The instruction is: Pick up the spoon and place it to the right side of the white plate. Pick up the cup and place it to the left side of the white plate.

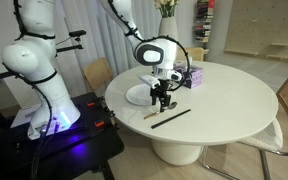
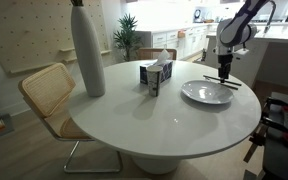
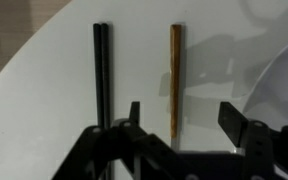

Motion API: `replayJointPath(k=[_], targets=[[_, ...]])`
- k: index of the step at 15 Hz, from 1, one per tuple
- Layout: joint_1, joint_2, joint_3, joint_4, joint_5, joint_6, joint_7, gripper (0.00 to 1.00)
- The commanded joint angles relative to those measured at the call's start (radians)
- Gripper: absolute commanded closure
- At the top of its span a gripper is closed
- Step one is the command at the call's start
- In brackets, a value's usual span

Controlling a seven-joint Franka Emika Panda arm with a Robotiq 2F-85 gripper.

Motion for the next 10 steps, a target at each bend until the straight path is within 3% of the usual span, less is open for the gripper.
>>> replayJointPath(k=[1, 6, 10], targets=[[0.01, -0.074, -0.003, -0.026, -0.021, 0.015, 0.025, 0.0], [0.03, -0.211, -0.014, -0.051, -0.064, 0.006, 0.029, 0.0], [0.083, -0.337, -0.013, -0.084, -0.196, 0.008, 0.088, 0.0]])
